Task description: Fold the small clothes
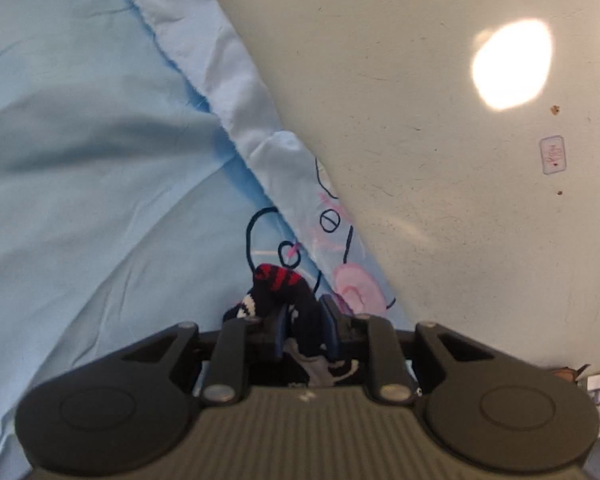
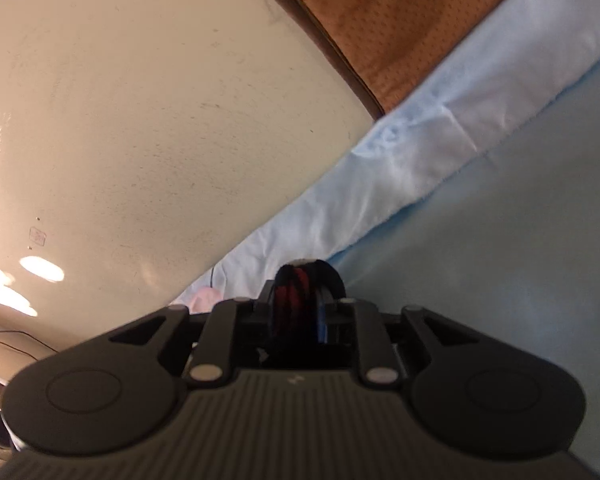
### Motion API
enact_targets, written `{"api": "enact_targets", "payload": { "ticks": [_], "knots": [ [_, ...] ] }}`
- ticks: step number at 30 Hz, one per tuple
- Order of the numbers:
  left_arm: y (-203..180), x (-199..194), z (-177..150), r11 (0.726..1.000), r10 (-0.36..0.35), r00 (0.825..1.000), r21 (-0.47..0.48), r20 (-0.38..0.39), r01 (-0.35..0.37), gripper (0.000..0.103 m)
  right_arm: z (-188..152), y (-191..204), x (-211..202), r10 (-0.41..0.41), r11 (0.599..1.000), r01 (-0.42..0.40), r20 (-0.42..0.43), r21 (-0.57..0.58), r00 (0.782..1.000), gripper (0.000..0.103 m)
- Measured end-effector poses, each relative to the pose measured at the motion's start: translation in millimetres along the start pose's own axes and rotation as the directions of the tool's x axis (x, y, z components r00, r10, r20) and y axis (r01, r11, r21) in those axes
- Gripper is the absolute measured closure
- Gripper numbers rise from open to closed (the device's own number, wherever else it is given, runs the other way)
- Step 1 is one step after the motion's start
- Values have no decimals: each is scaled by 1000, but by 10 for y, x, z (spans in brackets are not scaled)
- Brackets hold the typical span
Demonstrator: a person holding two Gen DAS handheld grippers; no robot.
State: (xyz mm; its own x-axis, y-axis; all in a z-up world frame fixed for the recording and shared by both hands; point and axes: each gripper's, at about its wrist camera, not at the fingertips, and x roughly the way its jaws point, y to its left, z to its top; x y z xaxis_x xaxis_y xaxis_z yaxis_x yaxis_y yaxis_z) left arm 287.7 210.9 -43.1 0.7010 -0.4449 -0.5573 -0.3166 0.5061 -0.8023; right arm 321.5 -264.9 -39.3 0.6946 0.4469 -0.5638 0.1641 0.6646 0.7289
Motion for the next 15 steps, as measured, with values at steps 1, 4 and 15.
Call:
{"api": "enact_targets", "payload": {
  "ticks": [1,4,15],
  "knots": [
    [22,-18,6,1000,-16,1000,-8,-2,16,83,-6,-54,-54,29,999,-29,16,22,999,78],
    [-4,-194,10,999,-41,999,22,18,41,68,11,-112,-343,63,997,-67,111,32,992,39],
    [-413,-889,-430,969,-145,982,218,123,116,57,-490,574,-853,127,932,-88,91,-352,988,86]
  ]
}}
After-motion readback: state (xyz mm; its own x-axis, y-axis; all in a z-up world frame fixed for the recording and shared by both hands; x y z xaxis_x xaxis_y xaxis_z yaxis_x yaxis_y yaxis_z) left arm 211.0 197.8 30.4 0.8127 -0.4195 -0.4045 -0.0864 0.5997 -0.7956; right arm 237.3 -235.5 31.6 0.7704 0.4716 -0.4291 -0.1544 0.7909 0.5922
